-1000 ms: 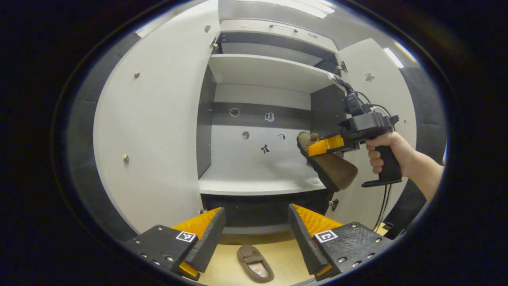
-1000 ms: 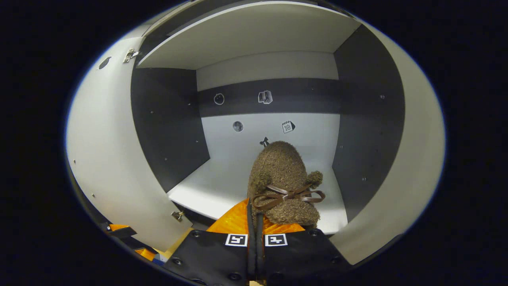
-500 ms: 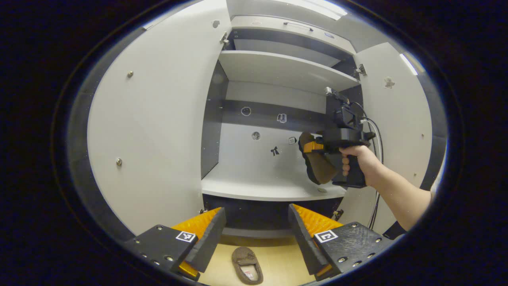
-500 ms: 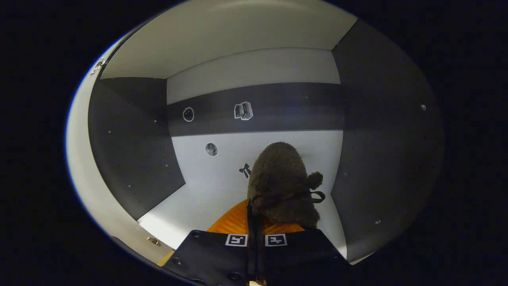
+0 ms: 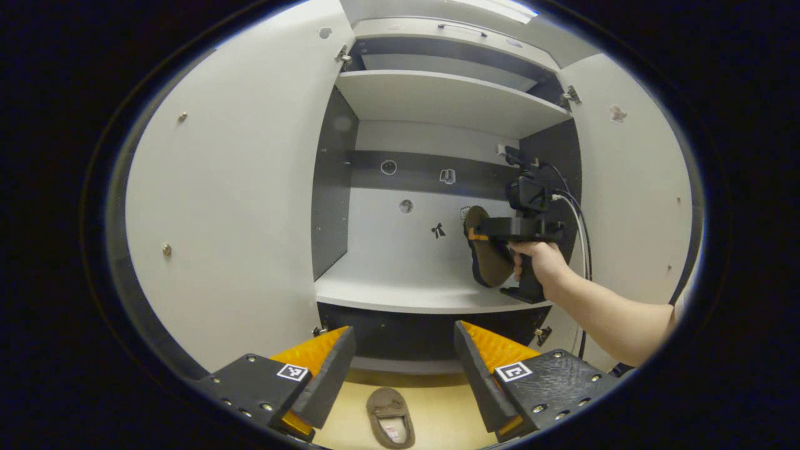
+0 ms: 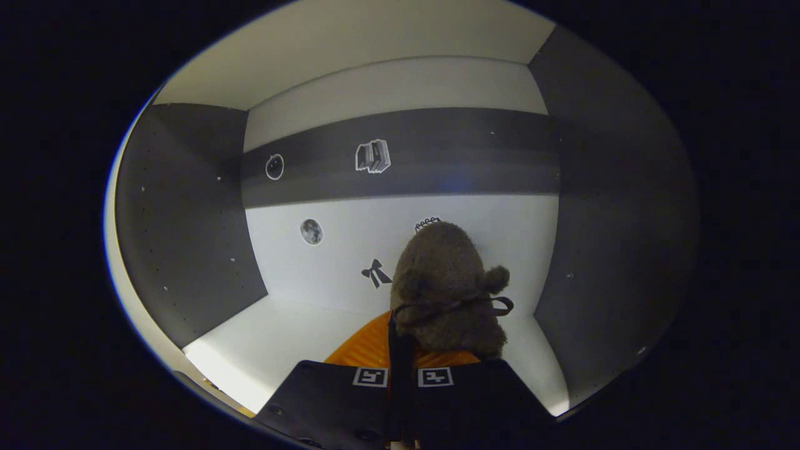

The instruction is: Grab one shoe with the right hand and put it into the shoe cabinet, grab the other shoe with the left hand and put it into the shoe cabinet; then close the right door with the right hand and the left door with the left hand.

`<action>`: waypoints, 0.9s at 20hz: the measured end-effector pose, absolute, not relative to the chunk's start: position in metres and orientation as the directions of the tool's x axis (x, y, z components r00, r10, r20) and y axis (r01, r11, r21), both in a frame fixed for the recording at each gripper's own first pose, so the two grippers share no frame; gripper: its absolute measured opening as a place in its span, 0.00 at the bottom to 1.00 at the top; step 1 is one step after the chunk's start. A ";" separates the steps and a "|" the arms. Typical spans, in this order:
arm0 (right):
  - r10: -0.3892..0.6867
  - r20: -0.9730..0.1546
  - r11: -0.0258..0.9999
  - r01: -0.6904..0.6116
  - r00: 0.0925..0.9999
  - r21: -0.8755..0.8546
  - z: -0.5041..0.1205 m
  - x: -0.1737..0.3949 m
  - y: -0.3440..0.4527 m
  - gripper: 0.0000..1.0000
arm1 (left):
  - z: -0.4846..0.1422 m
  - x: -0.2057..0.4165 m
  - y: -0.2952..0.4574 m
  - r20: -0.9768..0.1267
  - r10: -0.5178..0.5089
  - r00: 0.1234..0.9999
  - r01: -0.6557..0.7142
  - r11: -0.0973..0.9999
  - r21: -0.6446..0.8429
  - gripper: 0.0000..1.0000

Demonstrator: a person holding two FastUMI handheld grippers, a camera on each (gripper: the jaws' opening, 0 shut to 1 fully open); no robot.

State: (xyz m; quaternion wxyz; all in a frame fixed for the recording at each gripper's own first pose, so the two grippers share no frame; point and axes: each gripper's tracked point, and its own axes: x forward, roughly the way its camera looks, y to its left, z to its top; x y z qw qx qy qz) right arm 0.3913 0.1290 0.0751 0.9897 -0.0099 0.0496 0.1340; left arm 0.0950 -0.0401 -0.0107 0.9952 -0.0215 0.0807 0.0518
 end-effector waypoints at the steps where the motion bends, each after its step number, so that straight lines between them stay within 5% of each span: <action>1: 0.253 -0.095 0.967 -0.255 0.963 -0.009 0.076 0.393 0.127 0.03 | -0.009 0.096 -0.039 -0.160 0.109 0.981 -0.114 0.993 -0.025 0.95; 7: 0.273 -0.189 0.958 -0.284 0.943 -0.035 0.054 0.390 0.133 0.19 | -0.008 0.096 -0.037 -0.157 0.153 0.976 -0.155 0.988 0.001 0.95; 10: 0.321 -0.237 0.942 -0.334 0.917 -0.014 0.054 0.374 0.146 0.68 | -0.011 0.091 -0.042 -0.165 0.148 0.975 -0.151 0.988 -0.006 0.92; 14: 0.298 -0.240 0.947 -0.318 0.924 -0.049 0.071 0.351 0.138 0.99 | -0.015 0.085 -0.046 -0.165 0.095 0.982 -0.100 0.995 -0.021 0.92; 18: 0.280 -0.194 0.952 -0.298 0.940 -0.072 0.101 0.317 0.134 0.98 | -0.012 0.079 -0.028 -0.146 0.057 0.988 -0.058 0.998 -0.007 0.92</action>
